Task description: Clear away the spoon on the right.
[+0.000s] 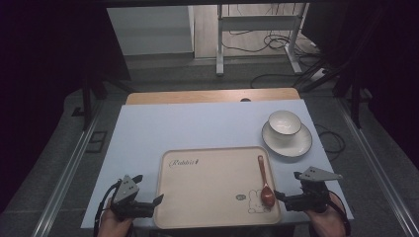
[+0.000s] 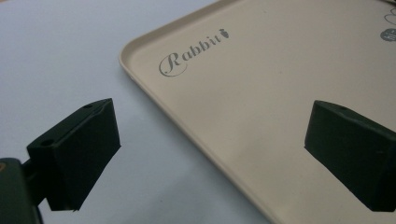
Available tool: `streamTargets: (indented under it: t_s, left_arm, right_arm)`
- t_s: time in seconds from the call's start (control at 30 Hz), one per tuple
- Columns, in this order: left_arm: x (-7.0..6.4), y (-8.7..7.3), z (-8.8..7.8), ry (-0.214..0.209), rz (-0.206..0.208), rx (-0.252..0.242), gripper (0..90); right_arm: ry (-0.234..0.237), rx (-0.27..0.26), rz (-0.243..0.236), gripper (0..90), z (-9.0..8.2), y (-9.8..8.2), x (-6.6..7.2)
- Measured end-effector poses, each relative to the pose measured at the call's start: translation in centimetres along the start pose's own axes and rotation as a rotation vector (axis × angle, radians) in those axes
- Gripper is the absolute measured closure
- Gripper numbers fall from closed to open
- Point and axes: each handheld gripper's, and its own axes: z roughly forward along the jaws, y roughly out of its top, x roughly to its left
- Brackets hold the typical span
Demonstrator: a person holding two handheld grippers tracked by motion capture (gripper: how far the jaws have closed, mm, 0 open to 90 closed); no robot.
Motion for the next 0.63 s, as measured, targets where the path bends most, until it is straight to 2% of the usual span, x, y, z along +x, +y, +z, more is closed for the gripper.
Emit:
streamTargets:
  t_s: [0.23, 0.47, 0.63]
  left_arm:
    - [0.0, 0.0, 0.0, 0.001, -0.003, -0.003, 3.1]
    - [0.0, 0.0, 0.0, 0.001, -0.006, -0.005, 3.1]
    - [0.0, 0.0, 0.0, 0.0, -0.007, -0.003, 3.1]
  right_arm:
    - [-0.038, 0.003, -0.005, 0.0, -0.4, -0.9, 0.0]
    - [-0.041, 0.039, 0.015, 0.0, -0.3, -2.4, -0.4]
    - [-0.038, 0.029, 0.028, 0.0, -0.4, -2.4, -0.6]
